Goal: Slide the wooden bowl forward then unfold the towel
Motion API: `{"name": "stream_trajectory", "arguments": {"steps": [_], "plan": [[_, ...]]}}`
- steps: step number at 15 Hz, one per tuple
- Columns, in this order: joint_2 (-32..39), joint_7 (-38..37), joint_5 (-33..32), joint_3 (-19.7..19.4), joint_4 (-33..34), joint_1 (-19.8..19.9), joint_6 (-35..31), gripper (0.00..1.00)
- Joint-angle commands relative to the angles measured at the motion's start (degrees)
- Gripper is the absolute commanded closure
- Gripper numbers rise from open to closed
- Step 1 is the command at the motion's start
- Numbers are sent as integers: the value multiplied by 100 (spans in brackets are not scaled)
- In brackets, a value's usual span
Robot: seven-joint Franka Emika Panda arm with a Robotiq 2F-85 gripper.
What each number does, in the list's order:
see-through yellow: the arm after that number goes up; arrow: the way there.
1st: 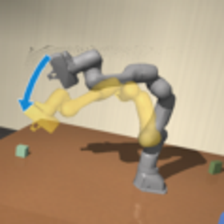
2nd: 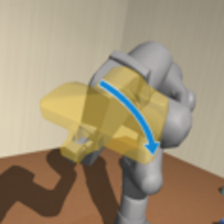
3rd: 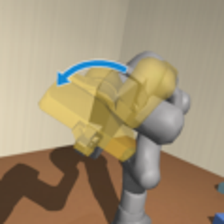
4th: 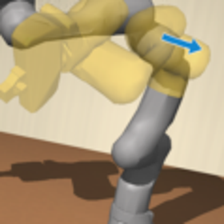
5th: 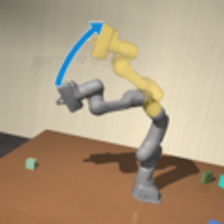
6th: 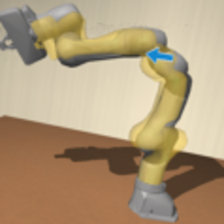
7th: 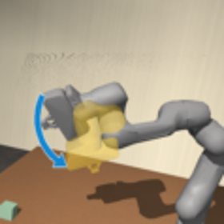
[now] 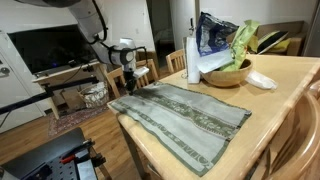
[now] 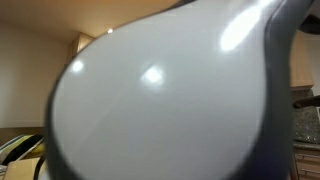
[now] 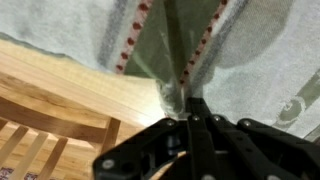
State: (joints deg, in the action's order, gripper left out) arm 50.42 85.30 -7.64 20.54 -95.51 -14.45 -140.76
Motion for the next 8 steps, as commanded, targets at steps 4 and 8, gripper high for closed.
{"name": "stream_trajectory", "arguments": {"steps": [4,8], "plan": [[-166,-82,-56,-67,99,59,-163,96],[-357,-270,-52,-225,73,195,-492,96]]}}
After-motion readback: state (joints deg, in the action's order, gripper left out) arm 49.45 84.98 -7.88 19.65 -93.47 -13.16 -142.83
